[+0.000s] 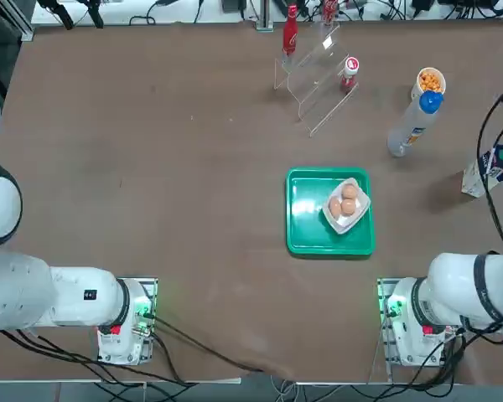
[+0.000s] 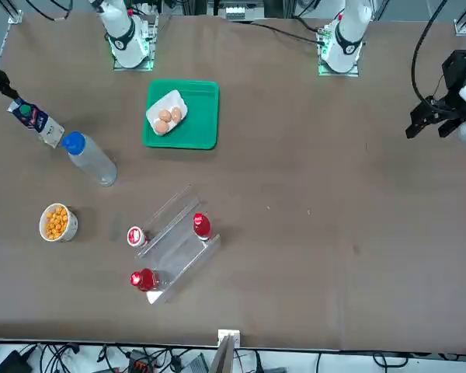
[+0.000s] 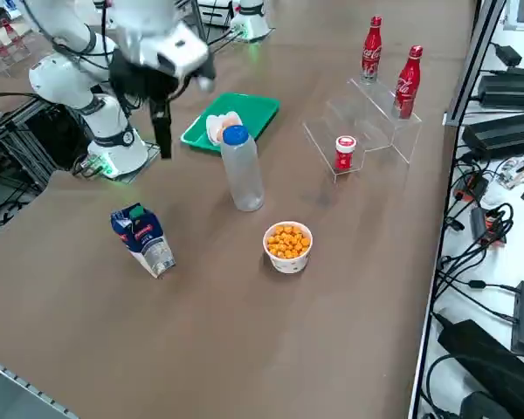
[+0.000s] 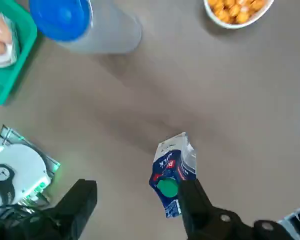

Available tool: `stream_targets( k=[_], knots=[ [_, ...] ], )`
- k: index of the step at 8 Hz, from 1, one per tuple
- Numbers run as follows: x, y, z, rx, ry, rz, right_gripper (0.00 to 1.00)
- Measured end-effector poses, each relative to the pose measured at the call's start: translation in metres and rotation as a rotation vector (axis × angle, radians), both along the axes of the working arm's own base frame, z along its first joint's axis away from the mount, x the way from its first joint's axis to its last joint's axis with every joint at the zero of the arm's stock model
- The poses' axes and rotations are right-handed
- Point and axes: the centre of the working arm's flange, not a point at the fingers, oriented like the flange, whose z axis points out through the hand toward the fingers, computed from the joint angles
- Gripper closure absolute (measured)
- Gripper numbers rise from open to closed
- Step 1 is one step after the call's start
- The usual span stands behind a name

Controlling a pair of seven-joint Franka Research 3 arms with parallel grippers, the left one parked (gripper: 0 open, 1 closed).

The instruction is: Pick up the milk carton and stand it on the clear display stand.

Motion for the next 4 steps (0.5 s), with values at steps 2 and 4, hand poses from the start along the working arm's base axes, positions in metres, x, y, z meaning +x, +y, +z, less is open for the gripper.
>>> stream_targets(
  k=[2,4],
  knots=[
    [-0.03,-0.008,-0.032,0.014,-0.032,0.077,0.0],
    [-0.054,-0.016,-0.048,0.009,-0.045,0.175,0.0]
  ],
)
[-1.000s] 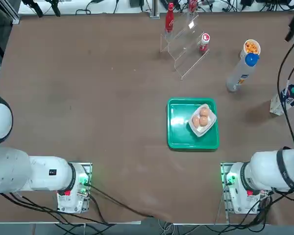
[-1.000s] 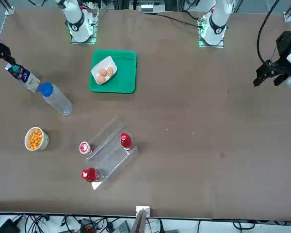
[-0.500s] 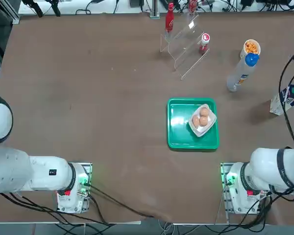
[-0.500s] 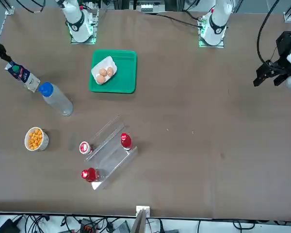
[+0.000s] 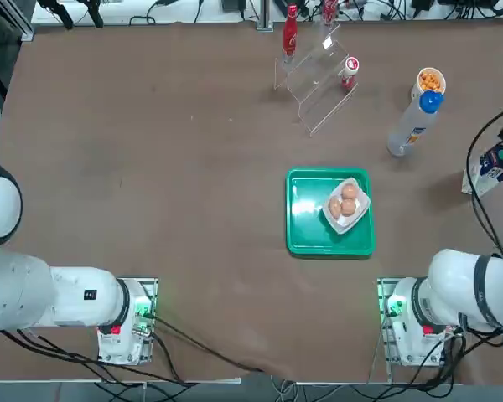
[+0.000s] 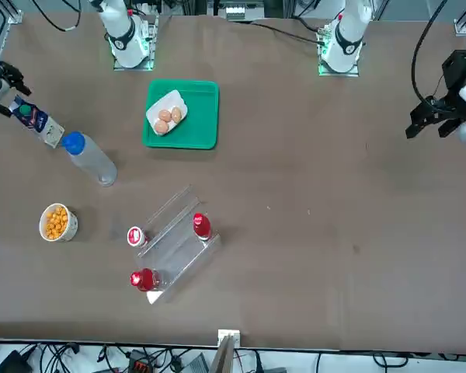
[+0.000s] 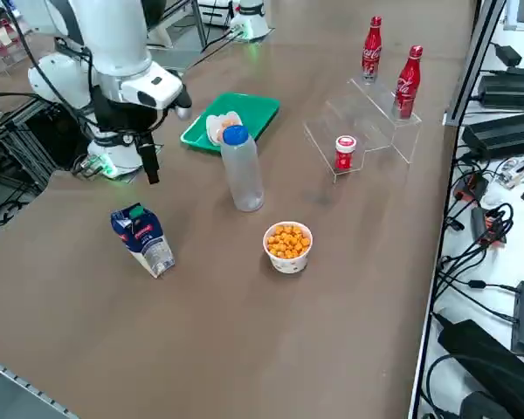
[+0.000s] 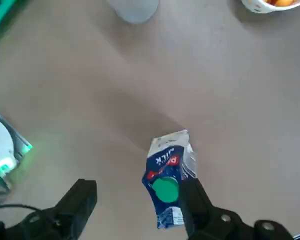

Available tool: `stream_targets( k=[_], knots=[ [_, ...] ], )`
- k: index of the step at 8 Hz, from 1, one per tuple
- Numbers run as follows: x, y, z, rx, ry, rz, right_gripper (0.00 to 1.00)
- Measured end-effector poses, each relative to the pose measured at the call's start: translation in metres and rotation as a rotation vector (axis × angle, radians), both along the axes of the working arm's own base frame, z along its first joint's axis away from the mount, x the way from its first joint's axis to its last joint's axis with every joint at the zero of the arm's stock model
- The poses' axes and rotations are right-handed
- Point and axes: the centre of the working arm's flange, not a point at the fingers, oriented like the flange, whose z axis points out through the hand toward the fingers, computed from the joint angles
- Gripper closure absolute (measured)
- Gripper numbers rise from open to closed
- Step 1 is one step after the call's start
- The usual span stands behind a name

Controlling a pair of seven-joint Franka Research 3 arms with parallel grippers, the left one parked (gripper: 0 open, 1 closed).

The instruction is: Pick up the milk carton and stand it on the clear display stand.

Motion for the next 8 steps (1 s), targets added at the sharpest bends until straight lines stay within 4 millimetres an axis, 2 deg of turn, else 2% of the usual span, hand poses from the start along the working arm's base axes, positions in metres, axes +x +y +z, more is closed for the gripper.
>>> stream_targets(
  k=[3,6,8],
  knots=[
    [-0.022,-0.026,-0.027,0.003,-0.042,0.1,0.0],
    [-0.035,-0.036,-0.053,-0.004,-0.08,0.176,0.0],
    [-0.038,-0.042,-0.063,0.001,-0.086,0.246,0.0]
  ],
)
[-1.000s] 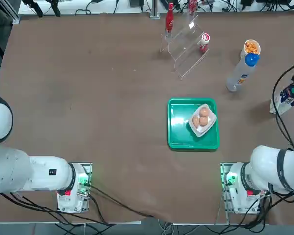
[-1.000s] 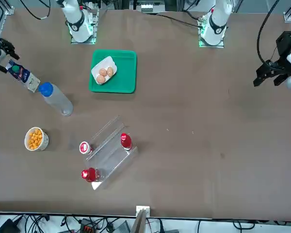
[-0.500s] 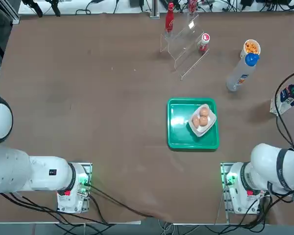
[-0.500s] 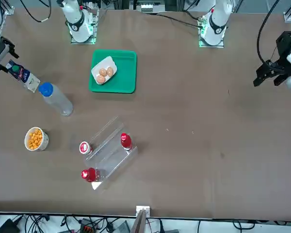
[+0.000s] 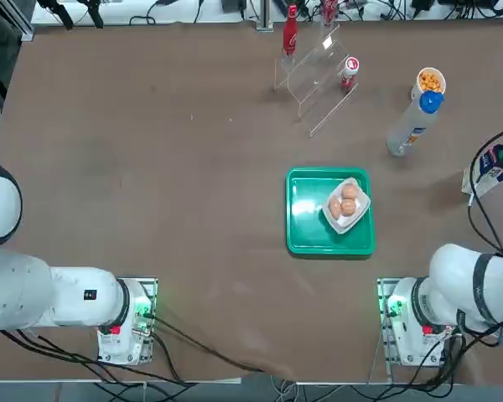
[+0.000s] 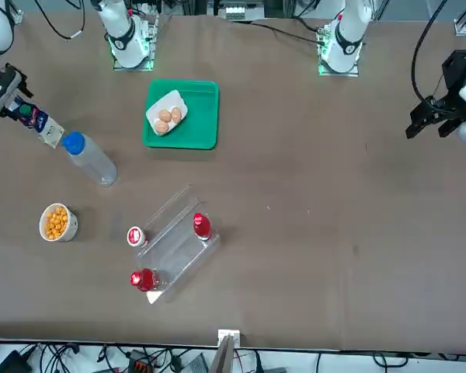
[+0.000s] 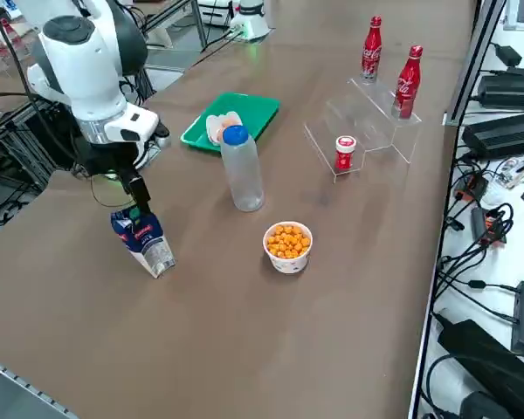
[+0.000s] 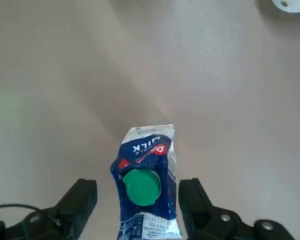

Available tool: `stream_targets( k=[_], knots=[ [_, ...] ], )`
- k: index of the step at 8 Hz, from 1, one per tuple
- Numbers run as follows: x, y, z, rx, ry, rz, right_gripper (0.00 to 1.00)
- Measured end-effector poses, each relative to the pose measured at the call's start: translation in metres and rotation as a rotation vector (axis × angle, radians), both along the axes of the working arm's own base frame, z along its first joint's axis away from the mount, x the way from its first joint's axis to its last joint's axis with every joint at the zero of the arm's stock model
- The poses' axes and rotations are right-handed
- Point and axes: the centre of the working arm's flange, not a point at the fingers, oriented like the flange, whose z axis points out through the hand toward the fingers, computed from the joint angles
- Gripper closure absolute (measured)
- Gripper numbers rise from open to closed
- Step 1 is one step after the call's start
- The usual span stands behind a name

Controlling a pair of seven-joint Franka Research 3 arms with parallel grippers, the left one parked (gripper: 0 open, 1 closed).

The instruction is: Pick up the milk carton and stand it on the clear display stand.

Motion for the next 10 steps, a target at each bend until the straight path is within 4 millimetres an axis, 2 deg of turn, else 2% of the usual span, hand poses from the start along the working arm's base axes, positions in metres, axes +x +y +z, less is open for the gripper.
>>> stream_targets(
  k=[4,6,10],
  knots=[
    [-0.002,-0.009,-0.015,-0.007,0.04,0.135,0.0],
    [-0.004,-0.011,-0.019,-0.015,0.045,0.145,0.0],
    [-0.009,-0.017,-0.039,-0.004,0.062,0.143,0.04]
  ],
)
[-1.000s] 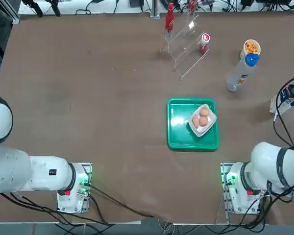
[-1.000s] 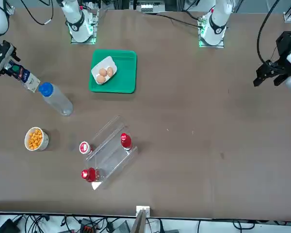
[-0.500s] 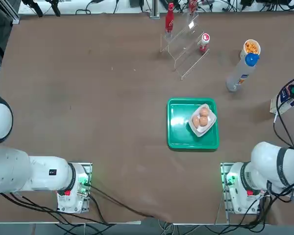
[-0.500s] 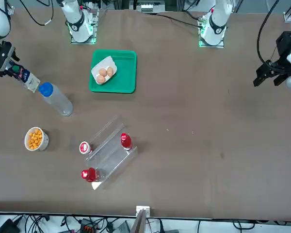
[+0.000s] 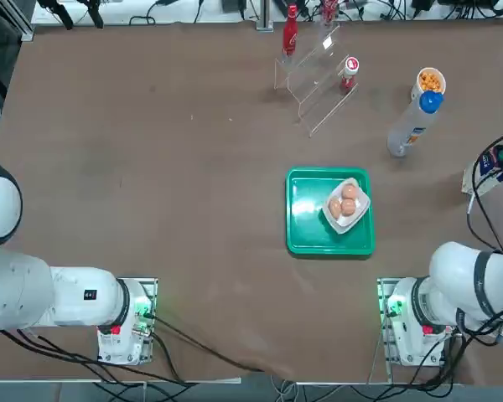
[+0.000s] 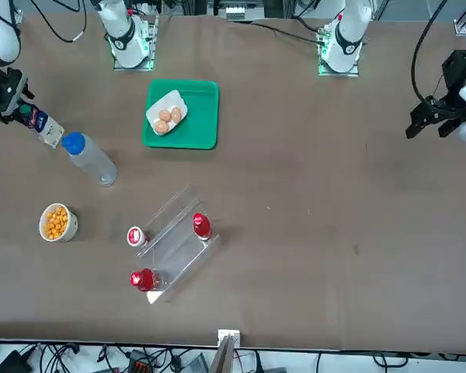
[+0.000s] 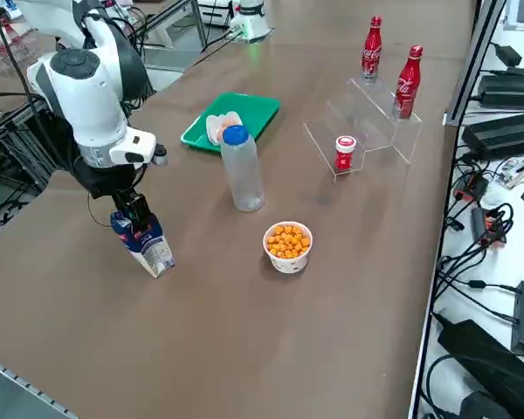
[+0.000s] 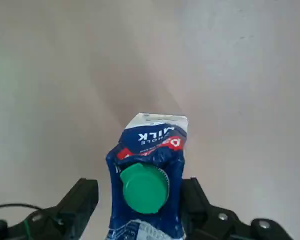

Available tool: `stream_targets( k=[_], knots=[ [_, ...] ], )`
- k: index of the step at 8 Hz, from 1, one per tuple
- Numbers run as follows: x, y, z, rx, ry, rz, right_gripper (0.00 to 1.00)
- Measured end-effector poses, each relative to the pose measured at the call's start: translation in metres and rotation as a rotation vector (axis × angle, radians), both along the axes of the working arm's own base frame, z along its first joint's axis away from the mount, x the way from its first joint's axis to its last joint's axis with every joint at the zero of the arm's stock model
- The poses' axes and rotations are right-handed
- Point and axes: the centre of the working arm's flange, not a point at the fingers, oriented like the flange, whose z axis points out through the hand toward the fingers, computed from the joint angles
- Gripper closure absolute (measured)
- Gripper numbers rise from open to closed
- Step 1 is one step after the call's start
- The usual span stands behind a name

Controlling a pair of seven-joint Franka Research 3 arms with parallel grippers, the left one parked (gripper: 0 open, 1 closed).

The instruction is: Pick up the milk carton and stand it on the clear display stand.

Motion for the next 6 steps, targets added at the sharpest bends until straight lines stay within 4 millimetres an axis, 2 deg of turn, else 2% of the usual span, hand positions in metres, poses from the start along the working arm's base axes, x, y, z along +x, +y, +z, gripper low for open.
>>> stream_targets(
  k=[1,3,6],
  knots=[
    [0.0006,0.0001,-0.0015,-0.005,0.005,0.01,0.15],
    [0.0027,0.001,-0.0012,-0.012,0.0,0.02,0.26],
    [0.0044,0.0007,-0.0061,-0.012,-0.001,0.023,0.26]
  ],
)
